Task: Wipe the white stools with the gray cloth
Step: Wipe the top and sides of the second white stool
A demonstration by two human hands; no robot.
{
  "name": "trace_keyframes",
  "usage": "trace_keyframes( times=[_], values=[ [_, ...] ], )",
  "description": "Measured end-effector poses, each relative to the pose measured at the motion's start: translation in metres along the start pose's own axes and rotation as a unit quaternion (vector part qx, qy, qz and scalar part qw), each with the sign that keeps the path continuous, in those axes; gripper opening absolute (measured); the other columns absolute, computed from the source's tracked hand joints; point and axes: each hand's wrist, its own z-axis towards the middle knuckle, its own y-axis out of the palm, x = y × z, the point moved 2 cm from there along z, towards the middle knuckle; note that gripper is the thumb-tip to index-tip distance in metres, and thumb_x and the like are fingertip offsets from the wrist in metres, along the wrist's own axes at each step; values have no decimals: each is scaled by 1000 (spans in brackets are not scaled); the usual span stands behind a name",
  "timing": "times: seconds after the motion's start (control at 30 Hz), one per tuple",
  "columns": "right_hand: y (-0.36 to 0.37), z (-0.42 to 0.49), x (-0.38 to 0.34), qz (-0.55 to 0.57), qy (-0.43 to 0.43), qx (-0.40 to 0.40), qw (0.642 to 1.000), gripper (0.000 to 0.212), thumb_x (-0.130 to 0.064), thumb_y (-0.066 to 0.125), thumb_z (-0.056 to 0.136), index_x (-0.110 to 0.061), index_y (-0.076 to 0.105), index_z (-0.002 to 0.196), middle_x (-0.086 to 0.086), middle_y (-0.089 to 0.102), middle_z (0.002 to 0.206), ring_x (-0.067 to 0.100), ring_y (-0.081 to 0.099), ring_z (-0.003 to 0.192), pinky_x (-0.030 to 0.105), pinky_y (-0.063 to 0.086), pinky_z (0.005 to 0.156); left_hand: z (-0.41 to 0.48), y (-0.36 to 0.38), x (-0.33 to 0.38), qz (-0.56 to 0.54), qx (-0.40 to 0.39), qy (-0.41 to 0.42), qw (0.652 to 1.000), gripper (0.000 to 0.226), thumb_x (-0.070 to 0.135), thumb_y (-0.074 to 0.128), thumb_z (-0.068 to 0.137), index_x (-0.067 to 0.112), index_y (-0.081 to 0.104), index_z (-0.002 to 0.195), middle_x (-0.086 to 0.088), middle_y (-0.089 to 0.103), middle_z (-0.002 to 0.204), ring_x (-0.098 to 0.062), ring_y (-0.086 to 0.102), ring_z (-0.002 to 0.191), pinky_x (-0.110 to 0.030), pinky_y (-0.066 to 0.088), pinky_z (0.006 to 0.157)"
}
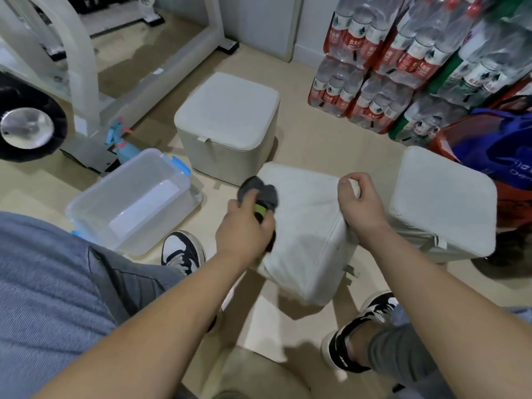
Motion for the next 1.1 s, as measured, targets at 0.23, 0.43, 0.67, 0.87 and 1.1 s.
trace_keyframes(
  times=[0.23, 0.43, 0.67, 0.87, 1.1],
  values=[
    [12, -13, -15, -17, -71, -48, 996, 16, -51, 44, 110, -44, 58, 108, -10, 56, 126, 13, 54, 117, 31, 39, 97, -57, 0, 53, -60, -48, 242, 967, 57, 52, 60, 93, 31, 45, 144, -5, 59, 116, -32, 64, 98, -45, 57, 74],
    [11, -18, -19, -14, -67, -72, 995, 16, -41, 48, 108, -40, 62, 101, -14, 58, 120, 11, 55, 117, 32, 39, 98, -4, -17, 7, 77, 15, 155, 985, 64, 48, 61, 95, 35, 38, 154, -8, 53, 125, -36, 63, 104, -41, 52, 74],
    [23, -24, -27, -71, -125, -82, 986, 34, -41, 26, 114, -36, 59, 107, -7, 60, 118, 15, 51, 123, 35, 37, 108, -17, -25, 46, -111, 30, 131, 985, 55, 49, 62, 95, 31, 48, 146, -4, 64, 126, -28, 64, 110, -41, 55, 88],
    [23, -26, -30, -44, -113, -91, 988, 39, -32, 26, 116, -30, 62, 101, -17, 59, 105, 7, 51, 110, 24, 36, 95, -4, -28, 24, 73, 81, 226, 968, 62, 48, 65, 89, 34, 43, 146, -8, 58, 115, -36, 64, 98, -41, 52, 68],
    [31, -28, -35, -85, -117, -68, 987, 37, -38, 22, 109, -41, 57, 96, -16, 58, 109, 18, 52, 120, 42, 39, 110, 2, -34, 20, -100, 68, 1, 993, 58, 44, 62, 97, 25, 44, 149, -12, 63, 130, -36, 62, 116, -42, 52, 91]
  ],
)
